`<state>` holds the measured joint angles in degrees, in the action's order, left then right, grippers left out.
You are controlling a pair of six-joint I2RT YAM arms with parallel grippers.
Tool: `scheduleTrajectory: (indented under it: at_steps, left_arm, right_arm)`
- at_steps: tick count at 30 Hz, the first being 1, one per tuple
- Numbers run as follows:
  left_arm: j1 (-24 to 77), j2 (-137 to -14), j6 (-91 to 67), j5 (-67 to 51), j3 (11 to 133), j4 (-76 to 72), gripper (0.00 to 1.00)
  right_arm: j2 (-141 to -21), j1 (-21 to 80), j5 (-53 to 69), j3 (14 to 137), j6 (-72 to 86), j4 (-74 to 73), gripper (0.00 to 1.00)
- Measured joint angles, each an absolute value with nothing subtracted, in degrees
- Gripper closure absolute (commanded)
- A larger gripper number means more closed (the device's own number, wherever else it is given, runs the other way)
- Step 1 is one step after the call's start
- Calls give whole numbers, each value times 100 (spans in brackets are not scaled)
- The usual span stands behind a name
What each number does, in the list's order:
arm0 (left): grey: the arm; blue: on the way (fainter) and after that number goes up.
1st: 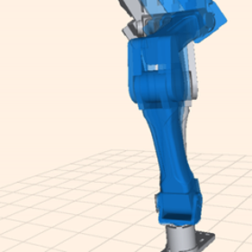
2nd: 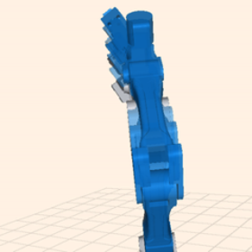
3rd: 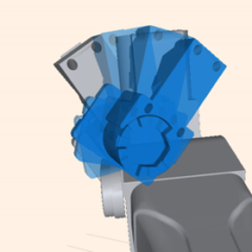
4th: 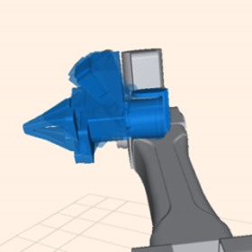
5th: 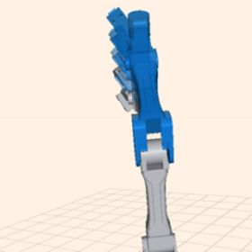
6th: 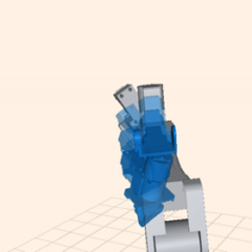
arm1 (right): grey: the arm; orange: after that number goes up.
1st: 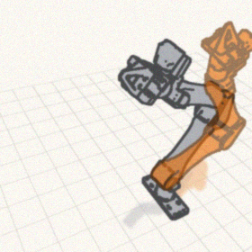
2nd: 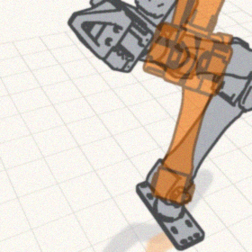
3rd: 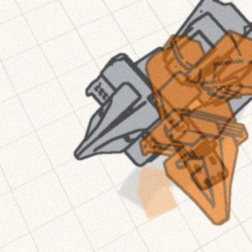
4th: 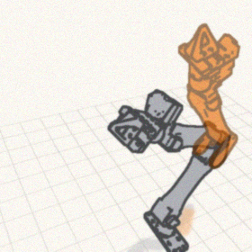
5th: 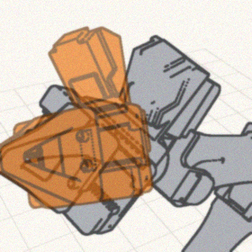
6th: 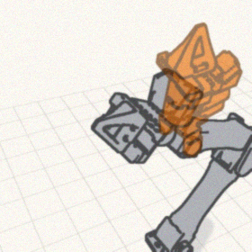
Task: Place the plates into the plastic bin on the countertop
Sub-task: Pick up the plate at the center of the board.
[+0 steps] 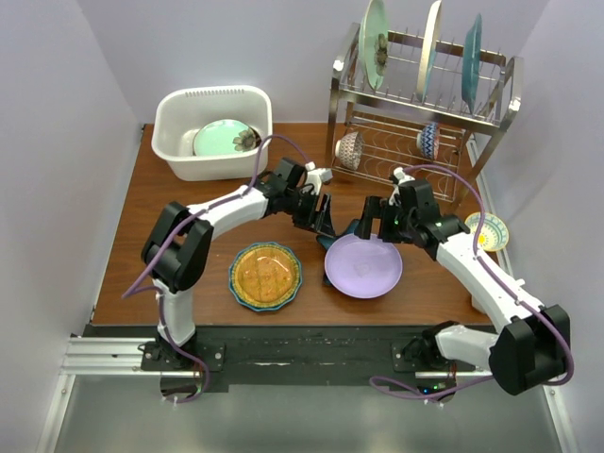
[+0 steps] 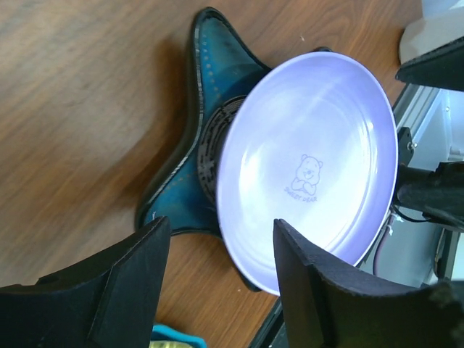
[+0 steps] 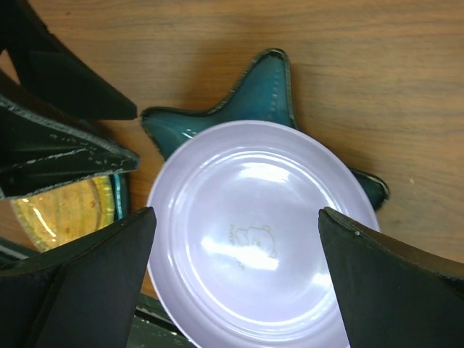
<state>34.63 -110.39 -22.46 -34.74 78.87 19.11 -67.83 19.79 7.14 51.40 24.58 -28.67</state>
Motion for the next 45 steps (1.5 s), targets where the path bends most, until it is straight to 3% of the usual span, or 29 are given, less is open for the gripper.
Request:
scheduleTrajectory:
  at_steps: [20, 25, 28, 29, 31, 45]
  left_arm:
    - [3859, -11697, -2340, -3496, 8031, 1621, 45]
    - [3918, -11806, -2327, -3454, 8093, 1612, 64]
    - [3935, -11889, -2290, -3450, 8123, 1638, 80]
    - [3938, -11909, -2300, -3450, 8130, 1643, 92]
    - [3940, -11948, -2300, -3500, 8152, 1660, 100]
    - [3968, -11946, -2265, -3245, 8333, 1896, 100]
  right_arm:
    - [-5846, 1756, -403, 4309, 2842, -3249, 4]
    - [-5776, 1756, -405, 4178, 2932, -3208, 4]
    - [-5695, 1756, -392, 4045, 2998, -3192, 4]
    - [-5682, 1756, -388, 4023, 3006, -3190, 4]
    - [-5677, 1756, -368, 4014, 3039, -3168, 4]
    - [-5631, 1756, -285, 4014, 3046, -3024, 1]
